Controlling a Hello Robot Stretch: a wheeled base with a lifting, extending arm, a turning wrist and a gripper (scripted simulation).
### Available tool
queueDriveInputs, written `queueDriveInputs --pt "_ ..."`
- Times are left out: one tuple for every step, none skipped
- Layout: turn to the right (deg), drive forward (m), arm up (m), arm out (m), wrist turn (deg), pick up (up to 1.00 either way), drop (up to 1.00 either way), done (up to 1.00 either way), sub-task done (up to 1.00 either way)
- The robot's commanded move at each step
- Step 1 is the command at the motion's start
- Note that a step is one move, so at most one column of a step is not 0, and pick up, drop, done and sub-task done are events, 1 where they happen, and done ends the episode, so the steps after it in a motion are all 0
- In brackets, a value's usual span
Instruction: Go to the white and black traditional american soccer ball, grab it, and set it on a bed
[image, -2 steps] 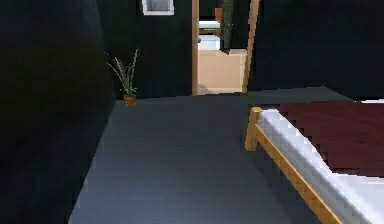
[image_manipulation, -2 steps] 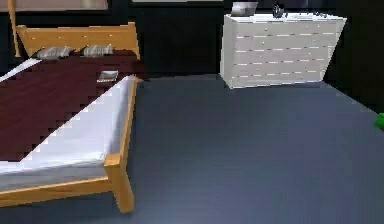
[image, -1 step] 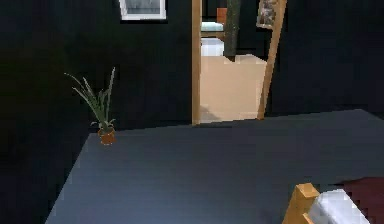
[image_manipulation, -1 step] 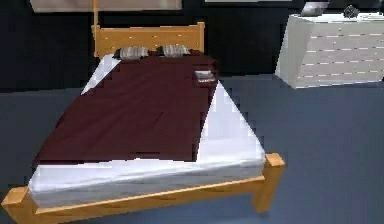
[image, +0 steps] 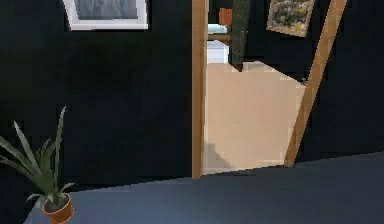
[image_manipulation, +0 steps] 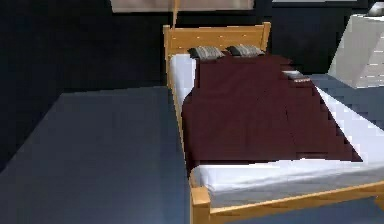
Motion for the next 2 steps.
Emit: queueDriveInputs --pt "18.0 0.00 0.00 0.00 0.0 0.00 0.00 0.00 0.00" --pt "0.0 1.00 0.00 0.00 0.0 0.00 0.00 0.00 0.00"
